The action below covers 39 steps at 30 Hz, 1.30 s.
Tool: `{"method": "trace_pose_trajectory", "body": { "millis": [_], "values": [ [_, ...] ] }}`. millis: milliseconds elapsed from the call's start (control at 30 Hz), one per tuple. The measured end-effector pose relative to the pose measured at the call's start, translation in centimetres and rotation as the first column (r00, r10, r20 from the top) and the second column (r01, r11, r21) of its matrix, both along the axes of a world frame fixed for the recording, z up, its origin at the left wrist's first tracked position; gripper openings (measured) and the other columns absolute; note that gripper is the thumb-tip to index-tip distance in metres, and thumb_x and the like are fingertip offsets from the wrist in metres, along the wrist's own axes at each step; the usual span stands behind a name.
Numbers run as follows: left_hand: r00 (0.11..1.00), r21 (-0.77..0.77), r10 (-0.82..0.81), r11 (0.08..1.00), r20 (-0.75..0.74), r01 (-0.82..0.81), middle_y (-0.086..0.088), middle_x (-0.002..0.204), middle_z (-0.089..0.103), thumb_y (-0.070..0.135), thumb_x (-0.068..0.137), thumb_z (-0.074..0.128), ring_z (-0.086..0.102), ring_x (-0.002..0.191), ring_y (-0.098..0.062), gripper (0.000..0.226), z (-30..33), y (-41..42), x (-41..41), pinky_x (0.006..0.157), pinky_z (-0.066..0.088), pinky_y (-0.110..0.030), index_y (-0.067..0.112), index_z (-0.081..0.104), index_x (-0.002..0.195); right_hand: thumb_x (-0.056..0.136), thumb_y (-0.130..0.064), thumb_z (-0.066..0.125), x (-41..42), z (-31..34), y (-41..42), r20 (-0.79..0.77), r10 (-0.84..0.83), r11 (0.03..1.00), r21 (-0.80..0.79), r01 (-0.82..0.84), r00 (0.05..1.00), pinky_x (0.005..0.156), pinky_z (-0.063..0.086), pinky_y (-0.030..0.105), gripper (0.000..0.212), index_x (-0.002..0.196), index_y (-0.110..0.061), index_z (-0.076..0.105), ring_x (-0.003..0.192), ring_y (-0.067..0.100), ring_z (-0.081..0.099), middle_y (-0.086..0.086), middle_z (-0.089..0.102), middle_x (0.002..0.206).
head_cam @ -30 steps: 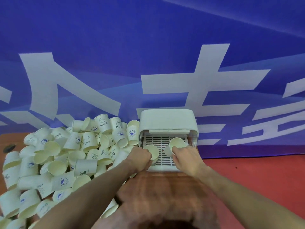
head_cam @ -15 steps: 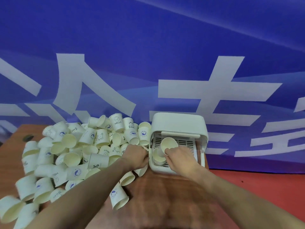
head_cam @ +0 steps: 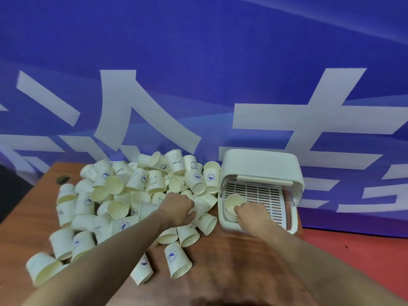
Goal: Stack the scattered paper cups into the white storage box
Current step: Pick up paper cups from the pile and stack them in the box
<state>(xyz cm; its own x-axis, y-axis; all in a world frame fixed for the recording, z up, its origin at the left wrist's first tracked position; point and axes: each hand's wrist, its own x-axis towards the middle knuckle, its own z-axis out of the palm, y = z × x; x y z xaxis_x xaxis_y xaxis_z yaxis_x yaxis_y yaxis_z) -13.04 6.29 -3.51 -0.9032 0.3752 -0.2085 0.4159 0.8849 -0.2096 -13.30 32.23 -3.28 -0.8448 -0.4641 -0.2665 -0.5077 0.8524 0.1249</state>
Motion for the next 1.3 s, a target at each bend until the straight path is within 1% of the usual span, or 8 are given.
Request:
{"method": "trace_pose_trajectory", "body": {
  "millis": [133, 267, 333, 433, 533, 667, 1000, 1300],
  "values": [
    [1.000, 0.011, 0.017, 1.000, 0.004, -0.017, 0.001, 0.101, 0.070, 0.050, 0.094, 0.039, 0.066, 0.090, -0.024, 0.044, 0.3, -1.1, -0.5, 0.065, 0.039, -0.031, 0.022, 0.067, 0.113, 0.098, -0.037, 0.041, -0.5, 0.0, -0.6, 0.002, -0.015, 0.999, -0.030, 0.015, 1.000, 0.070, 0.038, 0.034, 0.030, 0.111, -0.015, 0.057, 0.100, 0.029, 0.063, 0.007, 0.065, 0.108],
    [0.997, 0.047, 0.072, 0.996, 0.004, -0.072, 0.002, 0.099, 0.070, 0.051, 0.094, 0.040, 0.066, 0.089, -0.023, 0.043, 0.5, -1.9, -0.3, 0.065, 0.040, -0.030, 0.023, 0.067, 0.113, 0.097, -0.040, 0.039, -0.5, 1.8, -2.0, -0.078, 0.027, 0.989, -0.144, -0.038, 0.997, 0.070, 0.040, 0.034, 0.033, 0.102, -0.015, 0.061, 0.096, 0.028, 0.063, 0.005, 0.067, 0.103],
    [0.991, 0.123, 0.137, 0.983, 0.000, -0.136, 0.003, 0.103, 0.070, 0.056, 0.091, 0.043, 0.065, 0.095, -0.021, 0.047, 0.8, -2.5, -0.1, 0.072, 0.045, -0.031, 0.025, 0.066, 0.118, 0.096, -0.044, 0.041, -0.5, 2.8, -3.2, -0.051, 0.057, 0.977, -0.203, -0.066, 0.997, 0.075, 0.041, 0.036, 0.037, 0.108, -0.016, 0.063, 0.101, 0.027, 0.060, 0.005, 0.065, 0.106],
    [0.976, 0.204, 0.216, 0.956, -0.006, -0.210, 0.001, 0.121, 0.064, 0.066, 0.084, 0.042, 0.054, 0.116, -0.020, 0.063, 1.9, -4.1, 0.5, 0.094, 0.041, -0.035, 0.027, 0.059, 0.130, 0.094, -0.055, 0.042, -0.5, 3.9, -5.5, 0.027, 0.113, 0.977, -0.184, -0.106, 0.993, 0.093, 0.038, 0.038, 0.052, 0.135, -0.025, 0.053, 0.121, 0.025, 0.047, 0.004, 0.055, 0.129],
    [0.962, 0.157, 0.271, 0.950, 0.021, -0.271, -0.006, 0.151, 0.040, 0.076, 0.079, 0.030, 0.030, 0.142, -0.027, 0.083, 3.2, -6.1, 1.4, 0.113, 0.026, -0.043, 0.025, 0.045, 0.143, 0.094, -0.062, 0.038, -0.7, 4.8, -7.9, 0.073, 0.154, 0.979, -0.143, -0.142, 0.985, 0.111, 0.024, 0.044, 0.066, 0.151, -0.032, 0.028, 0.144, 0.027, 0.021, 0.005, 0.025, 0.158],
    [0.925, 0.148, 0.373, 0.913, 0.067, -0.379, -0.010, 0.163, 0.004, 0.078, 0.085, 0.034, 0.000, 0.150, -0.031, 0.091, 3.8, -9.3, 2.8, 0.120, 0.010, -0.046, 0.023, 0.018, 0.156, 0.092, -0.070, 0.030, -1.0, 5.6, -11.3, 0.100, 0.202, 0.978, -0.083, -0.194, 0.974, 0.120, 0.005, 0.047, 0.075, 0.155, -0.037, 0.006, 0.150, 0.024, -0.007, 0.001, -0.002, 0.164],
    [0.814, 0.139, 0.569, 0.802, 0.117, -0.581, -0.008, 0.164, -0.001, 0.085, 0.080, 0.027, -0.003, 0.150, -0.030, 0.098, 3.3, -20.0, 6.2, 0.121, 0.009, -0.048, 0.025, 0.013, 0.156, 0.095, -0.064, 0.031, -2.6, 8.0, -21.2, 0.091, 0.312, 0.950, -0.036, -0.310, 0.946, 0.119, 0.003, 0.047, 0.071, 0.155, -0.035, 0.007, 0.150, 0.024, -0.007, 0.001, -0.002, 0.164],
    [0.779, 0.201, 0.598, 0.753, 0.187, -0.626, -0.010, 0.163, 0.006, 0.088, 0.075, 0.024, 0.001, 0.150, -0.028, 0.104, 1.0, -24.9, 4.7, 0.121, 0.010, -0.046, 0.022, 0.017, 0.155, 0.096, -0.063, 0.031, -5.9, 7.0, -27.3, 0.125, 0.325, 0.942, 0.050, -0.333, 0.938, 0.120, 0.006, 0.047, 0.068, 0.155, -0.035, 0.009, 0.150, 0.023, -0.005, -0.001, -0.002, 0.164]
  ]
}}
